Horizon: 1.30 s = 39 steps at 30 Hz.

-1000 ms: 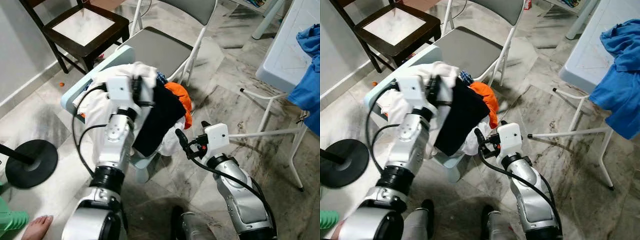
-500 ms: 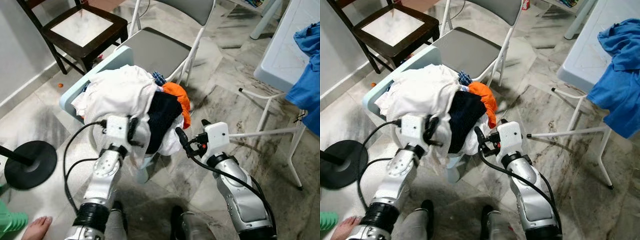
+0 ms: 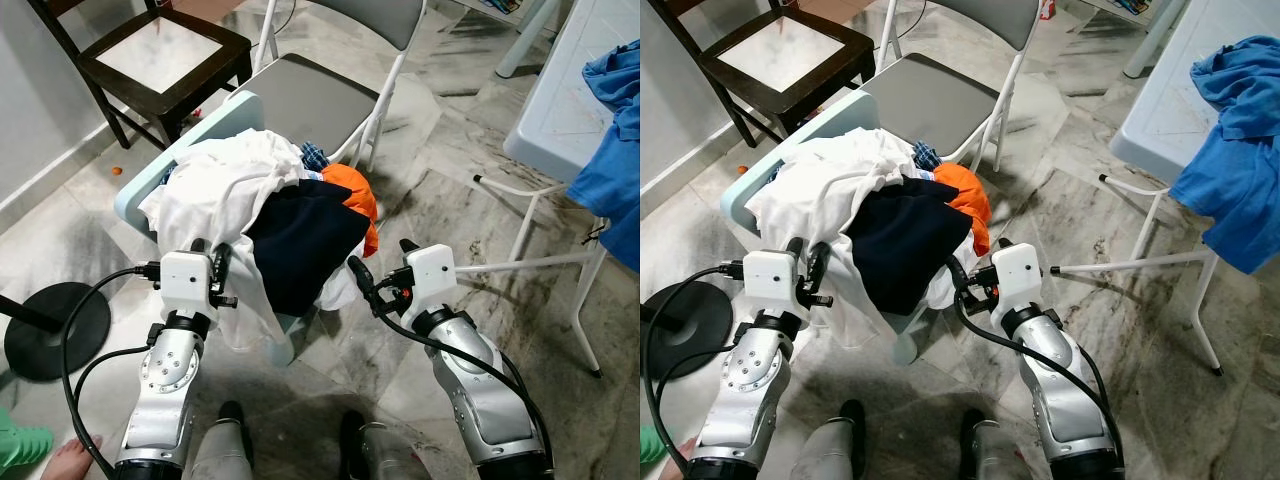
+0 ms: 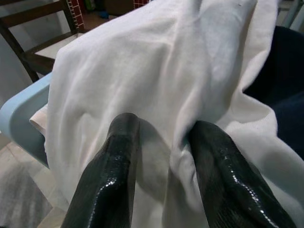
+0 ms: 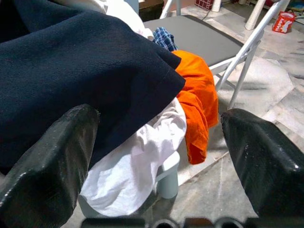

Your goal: Hang hanger

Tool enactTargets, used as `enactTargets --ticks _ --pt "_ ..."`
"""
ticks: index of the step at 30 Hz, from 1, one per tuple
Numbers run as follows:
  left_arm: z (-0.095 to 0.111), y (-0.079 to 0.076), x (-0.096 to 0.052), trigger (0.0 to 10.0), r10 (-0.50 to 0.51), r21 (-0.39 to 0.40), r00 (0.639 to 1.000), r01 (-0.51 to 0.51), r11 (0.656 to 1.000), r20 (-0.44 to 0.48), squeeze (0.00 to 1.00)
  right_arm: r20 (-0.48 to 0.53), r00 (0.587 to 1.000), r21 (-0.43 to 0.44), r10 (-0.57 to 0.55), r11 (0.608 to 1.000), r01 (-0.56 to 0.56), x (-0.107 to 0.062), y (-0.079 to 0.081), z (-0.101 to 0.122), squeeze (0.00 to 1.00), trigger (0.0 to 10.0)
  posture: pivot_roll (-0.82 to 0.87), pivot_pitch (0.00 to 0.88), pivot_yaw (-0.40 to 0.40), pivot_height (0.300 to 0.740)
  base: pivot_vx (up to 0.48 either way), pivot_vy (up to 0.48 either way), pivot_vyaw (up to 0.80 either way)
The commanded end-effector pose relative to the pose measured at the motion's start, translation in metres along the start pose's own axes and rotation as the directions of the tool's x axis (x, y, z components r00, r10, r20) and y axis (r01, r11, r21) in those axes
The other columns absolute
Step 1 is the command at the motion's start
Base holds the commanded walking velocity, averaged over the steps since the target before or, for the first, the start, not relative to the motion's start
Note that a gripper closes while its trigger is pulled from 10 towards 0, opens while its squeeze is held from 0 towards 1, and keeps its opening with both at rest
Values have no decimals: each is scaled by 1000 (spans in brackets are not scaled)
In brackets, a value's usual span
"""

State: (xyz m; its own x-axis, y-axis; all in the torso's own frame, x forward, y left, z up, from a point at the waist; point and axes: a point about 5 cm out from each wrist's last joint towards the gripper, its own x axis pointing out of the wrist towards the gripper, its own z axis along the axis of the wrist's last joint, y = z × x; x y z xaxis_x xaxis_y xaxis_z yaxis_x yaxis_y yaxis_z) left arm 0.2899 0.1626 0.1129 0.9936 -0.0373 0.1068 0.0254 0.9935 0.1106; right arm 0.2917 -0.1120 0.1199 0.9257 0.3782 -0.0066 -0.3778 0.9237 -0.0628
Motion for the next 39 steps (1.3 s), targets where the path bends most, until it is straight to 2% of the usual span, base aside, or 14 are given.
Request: enactTargets --ticks 1,2,7,10,16,21,24,29,30,34,35,36,37,39 --pt "2 -4 2 10000 -3 12 1000 3 1000 -9 592 -25 1000 -1 -2 1000 1 -2 -1 -6 0 10000 91 309 -92 740 0 0 0" --pt "7 -4 5 10000 -8 19 1000 8 1000 6 0 -26 1000 -3 -3 1000 3 -2 -2 -6 0 10000 87 308 -91 740 0 0 0" --pt "23 -5 14 10000 -39 85 997 33 996 74 0 -25 1000 -6 -11 1000 11 -4 -4 -6 0 10000 77 305 -88 740 0 0 0" --pt "43 -9 18 10000 -71 206 982 34 978 174 0 -25 999 -10 -27 1000 27 -5 -6 -6 0 10000 71 302 -83 740 0 0 0" --pt "50 -23 16 10000 -147 283 962 79 956 229 0 -21 999 -12 -31 999 31 -5 -6 -5 0 10000 67 298 -80 740 0 0 0" --pt "49 -31 20 10000 -184 280 961 122 952 206 0 -19 999 -14 -31 999 31 -5 -7 -5 0 10000 68 296 -82 740 0 0 0" --pt "43 -38 24 10000 -243 280 959 195 940 147 0 -17 1000 -16 -26 1000 25 -3 -6 -4 0 10000 71 296 -88 740 0 0 0" --pt "27 -42 31 10000 -238 224 971 226 948 25 0 -16 1000 -19 -20 1000 20 -2 -6 -4 0 10000 74 297 -92 740 0 0 0" --pt "27 -42 31 10000 -238 224 971 226 948 25 0 -16 1000 -19 -20 1000 20 -2 -6 -4 0 10000 74 297 -92 740 0 0 0" --pt "17 -39 39 10000 -190 147 980 198 969 -65 0 -16 1000 -19 -17 1000 17 -2 -4 -4 0 10000 72 297 -92 740 0 0 0" --pt "16 -38 40 8078 -178 126 982 186 974 -70 0 -17 1000 -19 -18 1000 17 -3 -4 -4 0 10000 72 297 -92 740 0 0 0" --pt "16 -38 41 2510 -170 110 983 178 978 -72 0 -17 1000 -19 -18 1000 17 -3 -4 -4 0 10000 72 297 -92 740 0 0 0" --pt "14 -38 42 0 -180 87 980 187 978 -82 0 -18 1000 -19 -19 1000 19 -3 -5 -4 0 10000 64 299 -89 740 0 0 0" --pt "14 -37 44 0 -175 68 981 181 981 -85 0 -19 1000 -19 -23 1000 23 -4 -5 -5 0 10000 61 299 -87 740 0 0 0"
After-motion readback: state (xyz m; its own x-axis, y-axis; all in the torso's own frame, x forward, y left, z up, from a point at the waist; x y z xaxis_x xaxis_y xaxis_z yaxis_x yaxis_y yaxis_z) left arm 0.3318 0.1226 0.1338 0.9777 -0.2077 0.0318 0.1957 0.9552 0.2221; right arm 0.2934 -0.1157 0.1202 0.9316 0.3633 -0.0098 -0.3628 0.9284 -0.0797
